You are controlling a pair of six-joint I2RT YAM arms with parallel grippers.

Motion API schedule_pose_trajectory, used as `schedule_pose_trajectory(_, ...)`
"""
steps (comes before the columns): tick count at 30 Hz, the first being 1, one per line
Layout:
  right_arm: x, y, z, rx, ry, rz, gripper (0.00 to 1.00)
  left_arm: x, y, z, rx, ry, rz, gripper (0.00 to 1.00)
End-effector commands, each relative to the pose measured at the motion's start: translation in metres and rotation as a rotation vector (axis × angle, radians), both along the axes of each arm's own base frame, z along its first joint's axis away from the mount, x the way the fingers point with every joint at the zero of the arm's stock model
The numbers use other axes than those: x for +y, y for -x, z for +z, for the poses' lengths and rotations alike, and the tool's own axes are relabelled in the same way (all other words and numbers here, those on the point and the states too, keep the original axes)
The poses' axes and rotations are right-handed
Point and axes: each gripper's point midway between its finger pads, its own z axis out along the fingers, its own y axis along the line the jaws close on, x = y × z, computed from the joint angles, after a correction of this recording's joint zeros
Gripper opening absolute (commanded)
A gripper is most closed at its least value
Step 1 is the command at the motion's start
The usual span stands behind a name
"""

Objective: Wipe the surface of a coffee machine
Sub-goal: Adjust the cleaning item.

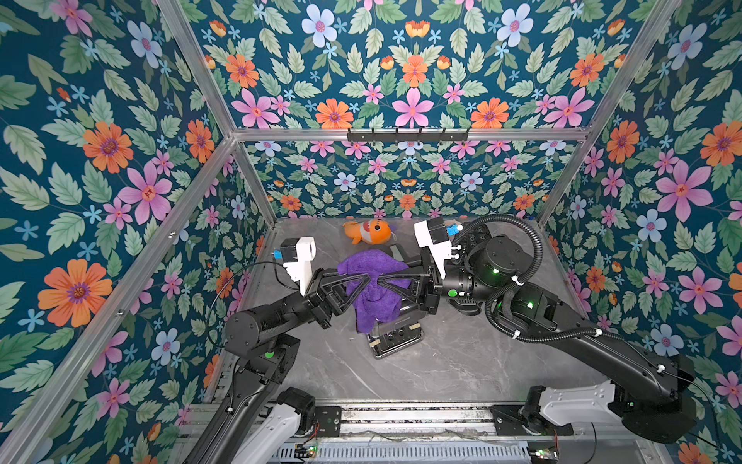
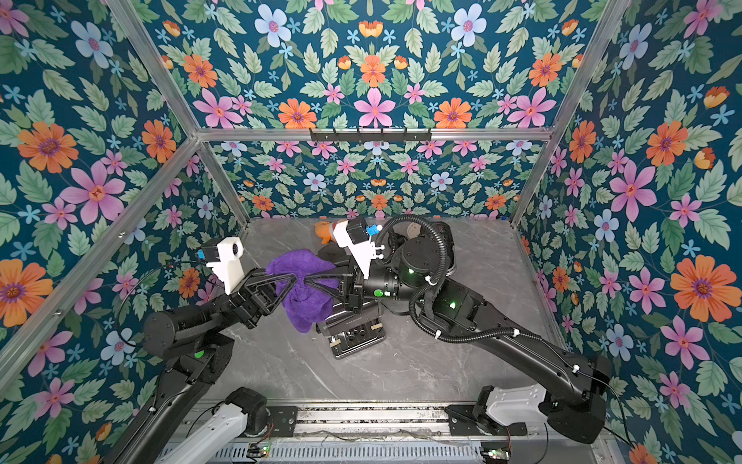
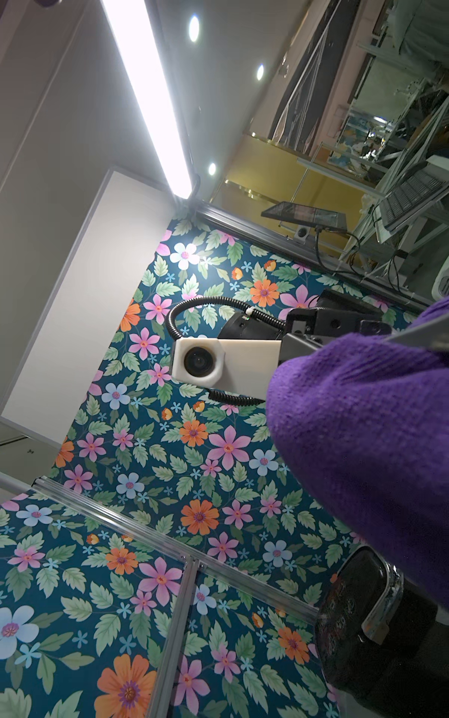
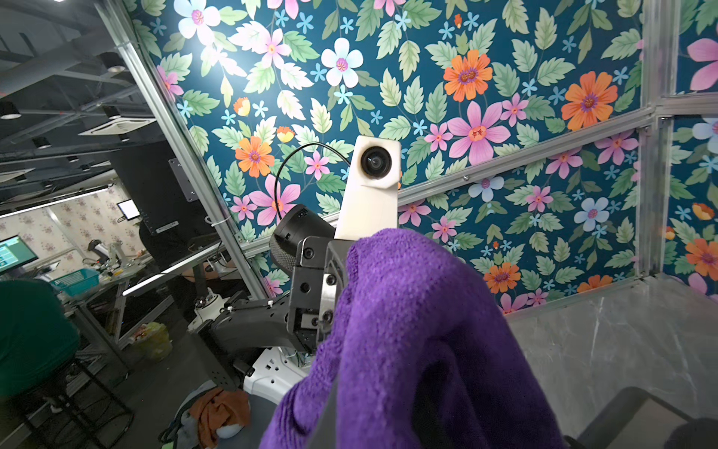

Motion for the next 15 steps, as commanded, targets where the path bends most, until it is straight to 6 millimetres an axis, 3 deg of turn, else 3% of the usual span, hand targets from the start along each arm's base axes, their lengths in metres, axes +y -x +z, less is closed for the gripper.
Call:
schedule_pose_trajectory(1, -0.019, -0.012, 0.024, -0.012, -0.08, -0.12, 0.0, 0.006, -0.017, -0.003, 0.023, -0.008, 0.125, 0.34)
schedule_pose_trajectory(4, -0.037, -0.037, 0.012, 0.06, -0.013, -0.269, 0.0, 0.015, -0.033, -0.01, 0.056, -0.059, 0.271, 0.45)
schedule_pose_trajectory(8, -0.078, -0.088, -0.019, 0.274, 0.085, -0.453, 0.0, 0.031, -0.059, -0.029, 0.122, -0.172, 0.484, 0.49)
schedule_pose_trajectory(12, -0.127, -0.138, -0.059, 0.458, 0.158, -0.612, 0.0, 0.05, -0.092, -0.073, 0.267, -0.305, 0.677, 0.5)
schedule_pose_trajectory(15, -0.141, -0.163, -0.079, 0.527, 0.22, -0.65, 0.0, 0.065, -0.116, -0.119, 0.421, -0.408, 0.805, 0.5)
